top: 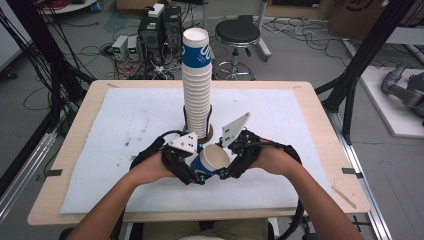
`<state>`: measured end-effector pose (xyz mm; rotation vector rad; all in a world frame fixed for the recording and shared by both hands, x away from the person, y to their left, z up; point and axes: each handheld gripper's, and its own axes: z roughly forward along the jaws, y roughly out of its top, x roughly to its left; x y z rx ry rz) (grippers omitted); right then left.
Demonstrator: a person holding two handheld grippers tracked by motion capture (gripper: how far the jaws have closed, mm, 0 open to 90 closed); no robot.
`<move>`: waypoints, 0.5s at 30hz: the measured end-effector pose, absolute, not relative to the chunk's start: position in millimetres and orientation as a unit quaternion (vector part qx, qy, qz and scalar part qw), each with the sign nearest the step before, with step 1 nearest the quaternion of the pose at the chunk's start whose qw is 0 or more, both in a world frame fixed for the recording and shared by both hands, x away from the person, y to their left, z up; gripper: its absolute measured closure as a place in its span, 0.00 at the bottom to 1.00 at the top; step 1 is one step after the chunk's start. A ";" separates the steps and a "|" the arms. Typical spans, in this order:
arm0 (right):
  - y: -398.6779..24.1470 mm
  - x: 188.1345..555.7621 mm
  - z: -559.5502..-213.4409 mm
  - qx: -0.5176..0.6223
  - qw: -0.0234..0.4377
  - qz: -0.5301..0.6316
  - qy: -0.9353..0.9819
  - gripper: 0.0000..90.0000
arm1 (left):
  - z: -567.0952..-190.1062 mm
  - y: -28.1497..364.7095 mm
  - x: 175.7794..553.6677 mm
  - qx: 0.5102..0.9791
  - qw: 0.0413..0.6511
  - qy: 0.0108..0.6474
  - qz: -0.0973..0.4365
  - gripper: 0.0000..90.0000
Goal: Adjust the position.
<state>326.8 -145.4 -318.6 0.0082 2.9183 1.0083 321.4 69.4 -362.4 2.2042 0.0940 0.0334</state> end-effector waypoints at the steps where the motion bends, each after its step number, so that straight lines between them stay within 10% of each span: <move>1: -144.8 326.5 -319.0 0.002 0.027 0.325 0.945 0.23 | -362.8 68.9 321.2 0.892 0.451 0.039 0.011 0.23; 15: -146.9 325.9 -320.3 0.008 0.027 0.348 0.937 0.20 | -361.6 70.2 321.3 0.885 0.464 0.035 0.002 0.29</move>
